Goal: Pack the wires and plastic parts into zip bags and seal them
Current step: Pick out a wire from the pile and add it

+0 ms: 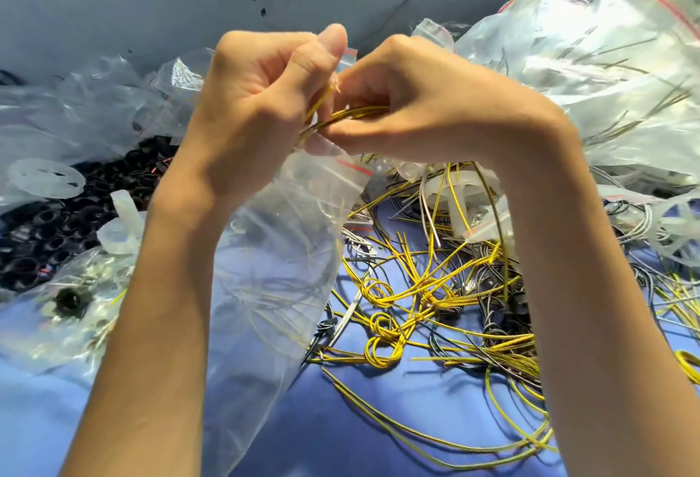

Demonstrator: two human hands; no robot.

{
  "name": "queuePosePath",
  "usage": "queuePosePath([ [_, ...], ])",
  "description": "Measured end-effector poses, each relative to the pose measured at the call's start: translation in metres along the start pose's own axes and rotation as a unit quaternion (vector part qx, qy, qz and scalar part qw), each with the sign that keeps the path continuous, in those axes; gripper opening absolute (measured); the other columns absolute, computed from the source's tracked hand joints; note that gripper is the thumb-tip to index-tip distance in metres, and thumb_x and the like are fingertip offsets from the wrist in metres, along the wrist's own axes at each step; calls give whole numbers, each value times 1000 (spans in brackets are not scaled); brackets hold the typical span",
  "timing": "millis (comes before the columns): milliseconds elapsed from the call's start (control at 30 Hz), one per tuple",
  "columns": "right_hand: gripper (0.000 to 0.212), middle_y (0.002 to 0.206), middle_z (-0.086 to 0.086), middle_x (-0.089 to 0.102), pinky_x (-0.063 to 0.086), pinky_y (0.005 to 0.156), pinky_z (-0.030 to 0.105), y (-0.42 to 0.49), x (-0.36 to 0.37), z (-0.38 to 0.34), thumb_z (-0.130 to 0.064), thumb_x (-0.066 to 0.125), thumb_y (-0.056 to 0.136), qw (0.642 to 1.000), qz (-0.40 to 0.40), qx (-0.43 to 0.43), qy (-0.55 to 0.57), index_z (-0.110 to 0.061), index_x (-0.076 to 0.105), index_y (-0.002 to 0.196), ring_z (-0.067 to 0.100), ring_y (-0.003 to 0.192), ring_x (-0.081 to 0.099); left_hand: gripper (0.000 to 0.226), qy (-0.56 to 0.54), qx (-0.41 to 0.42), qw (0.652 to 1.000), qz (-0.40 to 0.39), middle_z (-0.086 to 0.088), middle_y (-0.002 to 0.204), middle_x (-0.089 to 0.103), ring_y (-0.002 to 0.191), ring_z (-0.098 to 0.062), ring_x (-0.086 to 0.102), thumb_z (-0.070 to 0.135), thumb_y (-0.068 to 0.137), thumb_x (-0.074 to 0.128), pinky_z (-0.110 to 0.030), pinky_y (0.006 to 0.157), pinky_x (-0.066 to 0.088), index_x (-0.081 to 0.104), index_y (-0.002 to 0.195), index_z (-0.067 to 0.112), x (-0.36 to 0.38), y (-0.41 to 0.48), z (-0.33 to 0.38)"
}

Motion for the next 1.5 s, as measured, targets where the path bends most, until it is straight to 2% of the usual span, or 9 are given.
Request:
queuePosePath([
  [133,31,63,9,37,38,50,26,-4,2,1,-32,57,92,996,-40,-3,85,-5,66,79,13,57,35,46,-12,3,1000,1,13,41,40,41,-1,32,19,96,44,-11,46,25,35,54,3,2,0,-2],
  [233,42,62,8,26,27,47,21,-5,1,4,-25,52,97,989,-38,-6,143,16,55,90,13,54,25,44,-21,-6,1000,14,14,39,39,39,-1,31,21,95,44,-13,44,22,38,53,7,-2,1,-4],
  [433,17,68,4,62,42,60,26,-1,6,-5,-9,60,88,996,-51,-59,51,-11,76,95,0,63,41,42,-20,-7,999,40,13,43,44,44,-1,36,24,95,45,-13,47,26,45,54,16,-9,1,-3],
  [600,19,66,-1,60,38,54,20,6,25,-14,-6,60,77,994,-77,-60,-55,-10,75,88,8,65,52,43,-30,5,999,45,13,41,39,41,-1,30,21,94,44,-14,44,23,39,53,16,-3,1,4],
  [833,26,60,-25,56,37,53,10,-3,21,-3,2,62,79,986,-151,-43,62,-11,69,100,-1,53,48,43,-37,2,998,49,11,41,41,41,-2,31,22,94,45,-16,46,25,42,52,14,-3,1,5],
  [1000,48,90,-28,64,53,60,36,-16,13,11,0,64,85,975,-195,-11,101,-30,61,122,8,69,58,44,-39,6,996,76,-4,44,38,41,-4,31,19,96,45,-13,44,23,43,52,11,-13,2,3],
  [1167,27,81,-20,68,36,42,10,-9,7,13,-7,58,92,990,-99,21,101,-22,68,112,5,60,69,43,-58,-5,995,83,6,41,40,41,-4,31,21,95,45,-13,43,22,44,53,14,-14,2,1],
  [1333,13,65,-6,66,41,47,15,-1,1,9,-33,66,85,999,3,19,46,-22,72,86,0,45,60,43,-67,-1,995,73,11,42,39,43,-8,31,19,95,46,-17,45,23,43,51,17,-10,2,4],
  [1500,18,91,-3,69,49,67,25,4,0,10,-31,73,76,996,50,24,65,-21,71,92,1,64,56,44,-65,0,995,70,12,42,41,44,-8,32,19,95,45,-17,46,24,43,51,18,-11,1,4],
])
Point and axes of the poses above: each hand's wrist, its own y-axis towards the middle knuckle, its own x-axis out of the palm, z = x × y, the point moved 5 cm from there along y, towards the middle knuckle
